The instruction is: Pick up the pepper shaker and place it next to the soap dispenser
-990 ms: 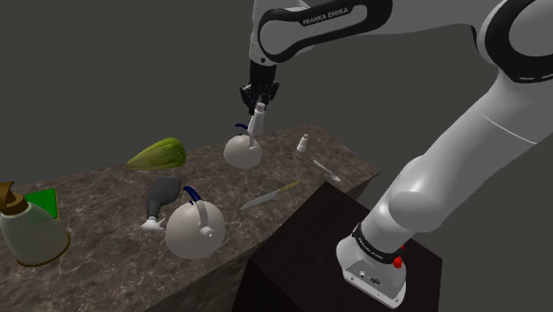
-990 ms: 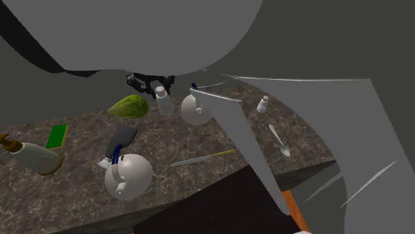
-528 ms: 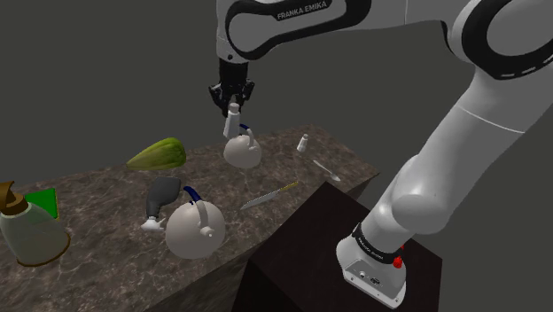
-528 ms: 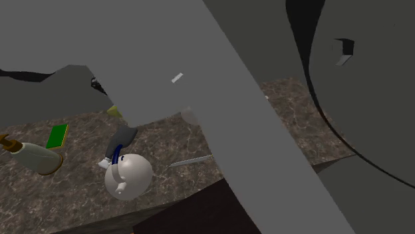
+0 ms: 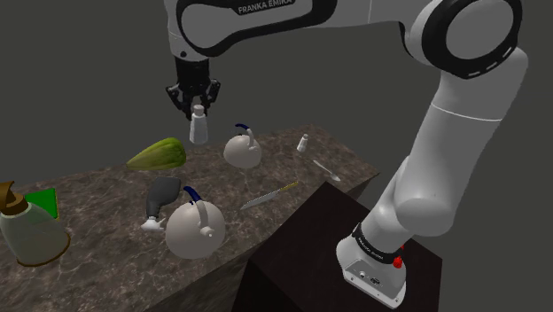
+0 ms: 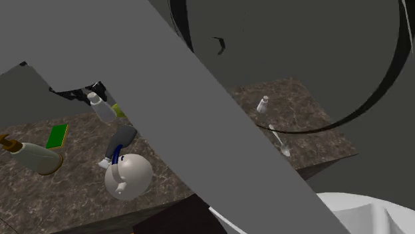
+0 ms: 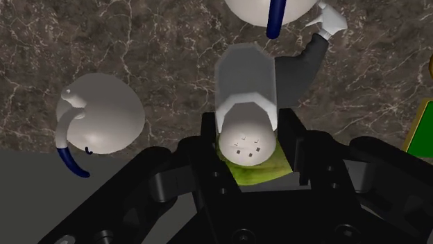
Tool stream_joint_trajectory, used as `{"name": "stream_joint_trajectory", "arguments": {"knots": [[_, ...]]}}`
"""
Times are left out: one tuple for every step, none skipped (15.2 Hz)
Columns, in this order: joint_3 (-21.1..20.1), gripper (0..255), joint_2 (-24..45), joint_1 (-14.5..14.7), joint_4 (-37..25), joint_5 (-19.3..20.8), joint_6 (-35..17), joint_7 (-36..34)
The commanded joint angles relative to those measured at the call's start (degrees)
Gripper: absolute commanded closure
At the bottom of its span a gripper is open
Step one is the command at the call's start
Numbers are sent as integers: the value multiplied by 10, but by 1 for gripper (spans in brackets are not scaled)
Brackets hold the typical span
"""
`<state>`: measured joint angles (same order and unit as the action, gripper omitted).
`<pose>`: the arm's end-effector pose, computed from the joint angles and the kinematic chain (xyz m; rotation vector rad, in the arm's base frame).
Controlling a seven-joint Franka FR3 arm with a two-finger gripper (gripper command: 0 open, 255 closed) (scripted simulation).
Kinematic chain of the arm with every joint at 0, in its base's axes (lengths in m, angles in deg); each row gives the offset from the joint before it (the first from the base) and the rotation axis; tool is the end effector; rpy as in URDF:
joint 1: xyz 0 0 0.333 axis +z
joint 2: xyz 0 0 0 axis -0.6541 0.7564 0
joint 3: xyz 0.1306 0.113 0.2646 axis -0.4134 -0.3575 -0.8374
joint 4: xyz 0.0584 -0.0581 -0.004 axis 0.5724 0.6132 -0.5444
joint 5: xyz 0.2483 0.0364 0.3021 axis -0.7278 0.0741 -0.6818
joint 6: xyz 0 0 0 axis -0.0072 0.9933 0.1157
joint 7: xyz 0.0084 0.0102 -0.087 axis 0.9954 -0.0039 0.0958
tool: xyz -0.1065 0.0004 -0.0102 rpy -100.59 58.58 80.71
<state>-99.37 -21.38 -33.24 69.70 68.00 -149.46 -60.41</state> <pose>0.5763 0.2113 0.4405 3.0077 -0.2657 0.0531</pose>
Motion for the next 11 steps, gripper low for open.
{"name": "stream_joint_trajectory", "arguments": {"knots": [[-7, 255, 31, 16, -45, 8, 19, -23], [-10, 255, 48, 25, -68, 12, 27, -34], [-13, 255, 65, 34, -93, 17, 37, -44], [-15, 255, 83, 44, -118, 21, 46, -54], [-17, 255, 102, 54, -146, 26, 57, -63], [-19, 255, 121, 64, -174, 31, 68, -72], [-20, 255, 142, 75, -205, 36, 80, -80], [-21, 255, 163, 86, -238, 40, 93, -88], [-21, 255, 186, 98, -273, 45, 107, -95], [-21, 255, 210, 111, -311, 50, 123, -101], [-20, 255, 236, 124, -353, 55, 140, -106]]}}
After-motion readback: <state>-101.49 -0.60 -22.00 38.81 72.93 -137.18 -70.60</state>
